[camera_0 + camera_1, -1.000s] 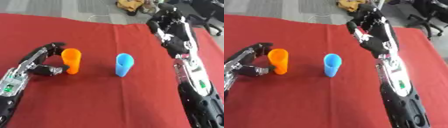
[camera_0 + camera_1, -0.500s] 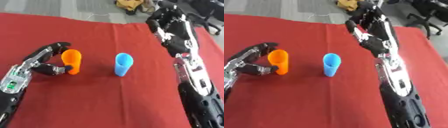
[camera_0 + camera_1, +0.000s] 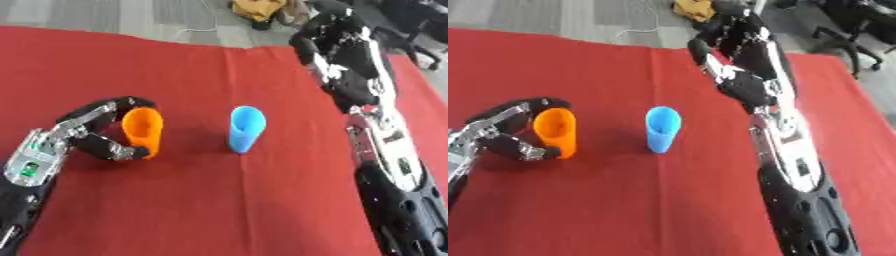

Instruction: Pour the contents of one cup into another cup.

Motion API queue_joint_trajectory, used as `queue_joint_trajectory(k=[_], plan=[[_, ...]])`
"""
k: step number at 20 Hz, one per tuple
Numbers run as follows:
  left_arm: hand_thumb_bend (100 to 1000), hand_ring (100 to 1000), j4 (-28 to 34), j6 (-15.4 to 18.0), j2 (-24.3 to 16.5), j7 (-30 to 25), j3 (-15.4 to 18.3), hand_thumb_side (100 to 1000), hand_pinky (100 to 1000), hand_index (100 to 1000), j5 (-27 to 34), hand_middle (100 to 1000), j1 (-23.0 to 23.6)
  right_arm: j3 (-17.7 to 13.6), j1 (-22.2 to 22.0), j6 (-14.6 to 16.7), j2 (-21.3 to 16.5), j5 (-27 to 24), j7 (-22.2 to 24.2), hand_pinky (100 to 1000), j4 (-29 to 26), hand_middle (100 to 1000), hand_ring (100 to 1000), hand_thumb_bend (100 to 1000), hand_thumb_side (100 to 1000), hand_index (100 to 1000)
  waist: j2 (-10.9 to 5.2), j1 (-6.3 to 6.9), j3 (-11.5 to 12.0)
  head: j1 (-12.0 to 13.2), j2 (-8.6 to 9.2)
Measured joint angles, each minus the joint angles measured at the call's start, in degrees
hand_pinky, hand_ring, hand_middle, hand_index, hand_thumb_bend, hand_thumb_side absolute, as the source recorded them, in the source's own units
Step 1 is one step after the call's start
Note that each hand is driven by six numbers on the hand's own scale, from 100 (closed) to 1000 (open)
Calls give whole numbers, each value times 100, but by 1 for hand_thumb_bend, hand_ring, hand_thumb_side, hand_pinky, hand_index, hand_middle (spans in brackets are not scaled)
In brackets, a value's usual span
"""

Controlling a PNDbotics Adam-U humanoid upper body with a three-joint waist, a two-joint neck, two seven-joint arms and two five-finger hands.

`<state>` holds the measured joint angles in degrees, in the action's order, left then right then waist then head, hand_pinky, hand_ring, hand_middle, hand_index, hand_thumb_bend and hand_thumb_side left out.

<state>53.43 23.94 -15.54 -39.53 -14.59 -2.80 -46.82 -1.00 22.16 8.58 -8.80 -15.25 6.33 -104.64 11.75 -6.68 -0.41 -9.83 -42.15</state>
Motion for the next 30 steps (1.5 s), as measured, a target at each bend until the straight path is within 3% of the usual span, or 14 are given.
queue_joint_trajectory(k=[11, 16, 24, 30], plan=[[443, 560, -31, -113, 54, -113, -64, 112, 728, 811, 1, 459, -43, 0, 0, 3, 6, 0, 12, 646, 0, 538, 585, 431, 100, 748, -14, -12, -25, 14, 0], [237, 452, -31, -192, 96, -192, -67, 100, 675, 721, -2, 337, -51, 0, -1, -2, 6, 0, 18, 646, 1, 537, 585, 429, 100, 748, -25, -12, -21, 14, 0], [100, 343, -21, -27, 100, -27, -45, 100, 625, 644, 17, 229, -5, 0, -6, -2, 7, 3, 18, 645, 1, 538, 585, 428, 100, 747, -27, -7, 14, 4, 0], [100, 311, 96, 158, 74, 374, 63, 100, 606, 616, -79, 192, 152, -34, -54, 13, 7, 16, -5, 644, 1, 538, 586, 428, 100, 746, -50, 31, 83, -24, 0]])
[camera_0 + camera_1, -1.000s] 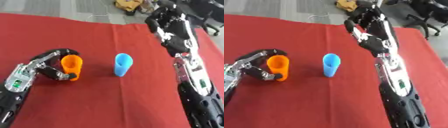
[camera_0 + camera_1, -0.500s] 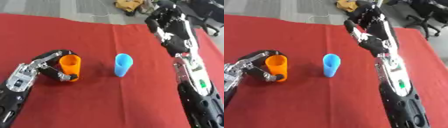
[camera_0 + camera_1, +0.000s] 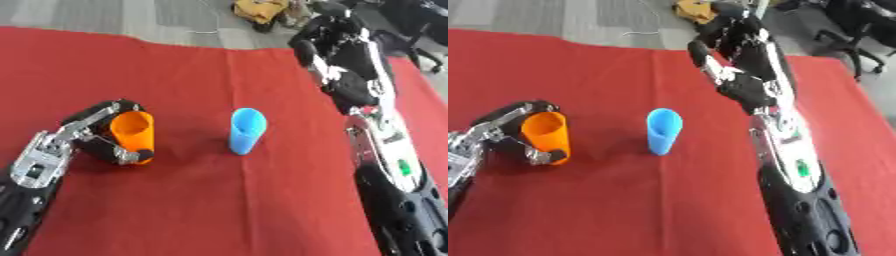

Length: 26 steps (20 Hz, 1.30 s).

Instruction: Pour the contents of one cup into another cup.

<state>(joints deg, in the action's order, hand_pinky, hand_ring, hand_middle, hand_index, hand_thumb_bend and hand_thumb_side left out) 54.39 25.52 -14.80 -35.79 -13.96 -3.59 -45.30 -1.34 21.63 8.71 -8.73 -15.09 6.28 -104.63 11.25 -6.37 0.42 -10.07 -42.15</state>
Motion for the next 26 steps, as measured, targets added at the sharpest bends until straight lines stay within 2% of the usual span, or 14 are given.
queue_joint_trajectory(k=[6, 13, 21, 26], plan=[[100, 311, 291, -78, -180, 537, 142, 100, 605, 611, -3, 186, 224, -168, -113, 28, -7, 66, -154, 644, 0, 540, 587, 426, 100, 746, -33, 64, 66, -21, 0], [100, 320, 979, -251, -458, 1063, 333, 100, 607, 619, 51, 194, 617, -515, -355, 37, -37, 316, -527, 637, 166, 530, 580, 421, 100, 742, -63, 153, 164, -70, 3], [100, 326, 2012, -485, -641, 1360, 438, 100, 609, 622, 125, 199, 1024, -600, -633, 141, -71, 993, -608, 636, 1002, 534, 589, 418, 100, 757, -75, 227, 299, -193, 52], [100, 332, 2588, -709, -664, 1434, 452, 100, 614, 626, 354, 205, 1185, -543, -803, 403, -160, 1374, -335, 658, 1600, 582, 643, 452, 100, 826, -83, 244, 377, -242, 75]])
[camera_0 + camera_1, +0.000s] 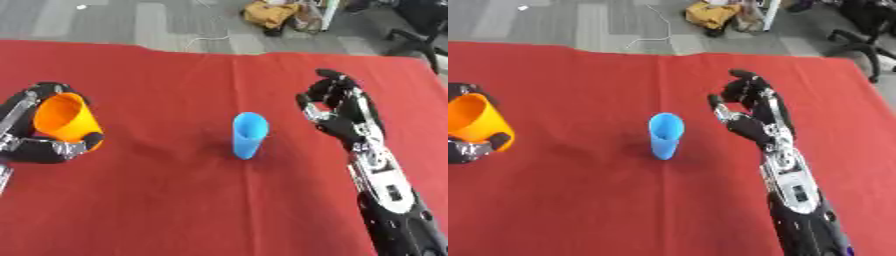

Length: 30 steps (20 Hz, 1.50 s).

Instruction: Pour the contents of one cup into another cup.

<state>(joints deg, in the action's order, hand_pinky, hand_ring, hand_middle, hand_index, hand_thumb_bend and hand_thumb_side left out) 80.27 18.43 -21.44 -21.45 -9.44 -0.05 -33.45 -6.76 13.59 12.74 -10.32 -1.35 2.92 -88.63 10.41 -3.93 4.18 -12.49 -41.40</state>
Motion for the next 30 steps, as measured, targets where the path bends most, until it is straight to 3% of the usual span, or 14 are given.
queue_joint_trajectory(k=[10, 30], plan=[[100, 347, 431, -295, 96, -187, -21, 100, 625, 634, 140, 213, 76, 174, 108, 468, -4, 603, 447, 762, 610, 746, 806, 599, 100, 875, -23, 30, 93, -82, 23], [100, 356, 449, -297, 196, -423, -93, 100, 633, 640, 145, 219, 109, 525, 199, 719, -1, 985, 1137, 785, 939, 738, 807, 595, 100, 884, -52, 30, 154, -125, 27]])
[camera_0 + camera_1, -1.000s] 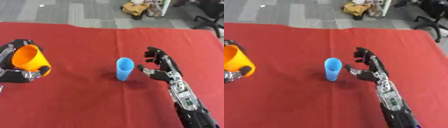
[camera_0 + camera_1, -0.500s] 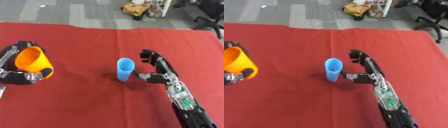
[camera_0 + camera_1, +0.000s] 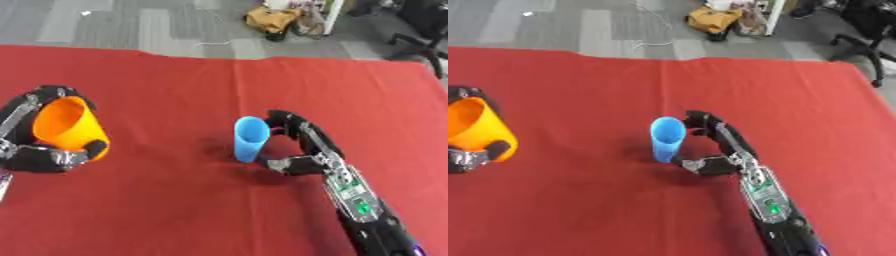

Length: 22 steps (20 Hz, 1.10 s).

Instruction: Pour the contents of one cup into another cup.

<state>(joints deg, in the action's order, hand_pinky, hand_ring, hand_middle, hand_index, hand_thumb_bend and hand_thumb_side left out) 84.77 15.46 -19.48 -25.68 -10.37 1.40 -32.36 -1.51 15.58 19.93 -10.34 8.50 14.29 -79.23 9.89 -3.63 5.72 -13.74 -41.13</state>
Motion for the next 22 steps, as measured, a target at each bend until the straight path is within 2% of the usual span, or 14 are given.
queue_joint_trajectory(k=[17, 21, 22], plan=[[100, 358, 56, 28, 92, -139, -78, 100, 634, 642, 11, 220, 0, 306, 516, -10, 106, -8, 274, 763, 576, 696, 770, 593, 100, 882, -24, 20, 61, -104, 0], [100, 359, 56, 22, 126, -158, -102, 100, 634, 642, 14, 221, -1, 369, 642, 8, 112, -8, 345, 734, 693, 640, 730, 580, 100, 865, -33, 37, 64, -128, 0], [100, 359, 56, 25, 138, -163, -103, 100, 634, 642, 14, 221, -1, 377, 670, 7, 120, -8, 353, 716, 716, 607, 693, 561, 100, 848, -34, 37, 64, -135, 0]])
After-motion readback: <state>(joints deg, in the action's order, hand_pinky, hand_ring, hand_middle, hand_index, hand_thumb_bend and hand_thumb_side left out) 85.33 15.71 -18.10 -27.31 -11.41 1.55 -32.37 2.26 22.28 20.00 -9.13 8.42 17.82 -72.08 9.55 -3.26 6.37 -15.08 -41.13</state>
